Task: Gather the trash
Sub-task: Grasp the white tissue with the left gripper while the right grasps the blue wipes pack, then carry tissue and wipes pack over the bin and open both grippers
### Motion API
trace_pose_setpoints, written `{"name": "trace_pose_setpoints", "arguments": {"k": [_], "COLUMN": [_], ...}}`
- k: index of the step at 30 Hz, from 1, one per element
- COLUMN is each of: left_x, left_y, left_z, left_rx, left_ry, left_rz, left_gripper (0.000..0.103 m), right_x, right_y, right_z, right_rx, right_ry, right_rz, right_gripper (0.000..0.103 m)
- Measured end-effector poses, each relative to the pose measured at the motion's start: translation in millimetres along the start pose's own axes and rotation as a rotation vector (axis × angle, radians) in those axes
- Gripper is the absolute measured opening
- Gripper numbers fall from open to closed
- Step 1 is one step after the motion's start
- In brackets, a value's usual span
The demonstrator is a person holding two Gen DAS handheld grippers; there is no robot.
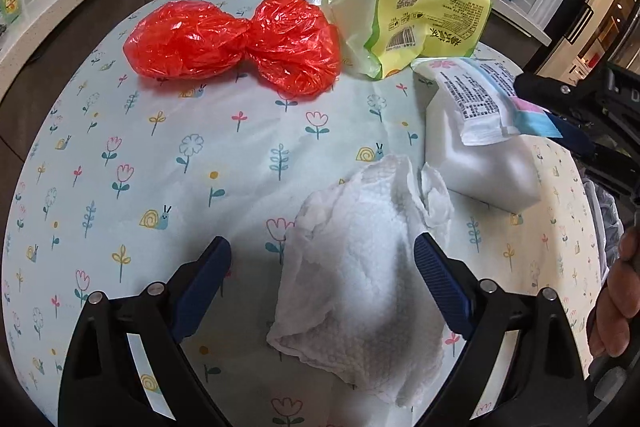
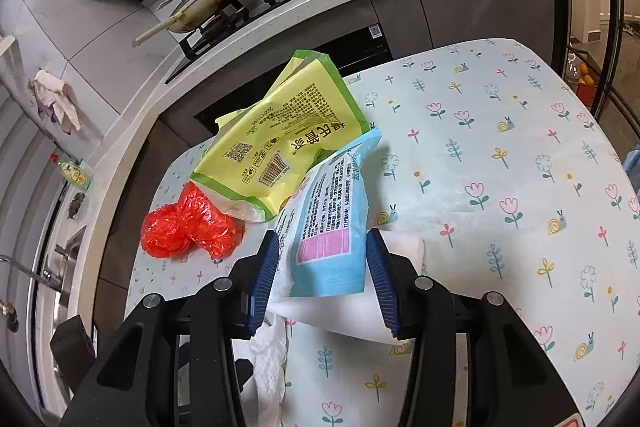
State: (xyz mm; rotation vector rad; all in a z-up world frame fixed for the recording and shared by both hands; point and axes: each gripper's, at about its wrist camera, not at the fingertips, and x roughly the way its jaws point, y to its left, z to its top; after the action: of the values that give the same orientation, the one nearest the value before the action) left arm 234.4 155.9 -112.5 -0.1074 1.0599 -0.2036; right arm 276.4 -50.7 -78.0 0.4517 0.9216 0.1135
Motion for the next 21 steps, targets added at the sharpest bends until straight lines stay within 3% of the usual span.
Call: {"name": "trace_pose_setpoints", "arguments": {"k": [4, 6, 11, 21], "left_x": [-3, -4, -7, -40], "left_y": [-10, -16, -25, -48], "left_z": [-1, -2, -6, -6], "left_rx": [0.040, 0.057, 0.066, 0.087], "left_ry": [-0.006, -0.003, 0.018, -0.025], "left_rz": [-0.024, -0.036, -0.083, -0.134], "left_gripper": [0.059, 0.047, 0.015, 0.011], "right_x": [6, 8, -3, -68], "right_y": [5, 8, 9, -16], "right_z": [0, -1, -3, -1], "right_rx": [-0.010, -0.024, -0.025, 0.011], "right_ry": [0.007, 0.012, -0.014, -0.130], "right_rz": [0.018, 0.027, 0.055, 0.047], "right_gripper": [0.040, 0.027, 0.009, 0.005]}}
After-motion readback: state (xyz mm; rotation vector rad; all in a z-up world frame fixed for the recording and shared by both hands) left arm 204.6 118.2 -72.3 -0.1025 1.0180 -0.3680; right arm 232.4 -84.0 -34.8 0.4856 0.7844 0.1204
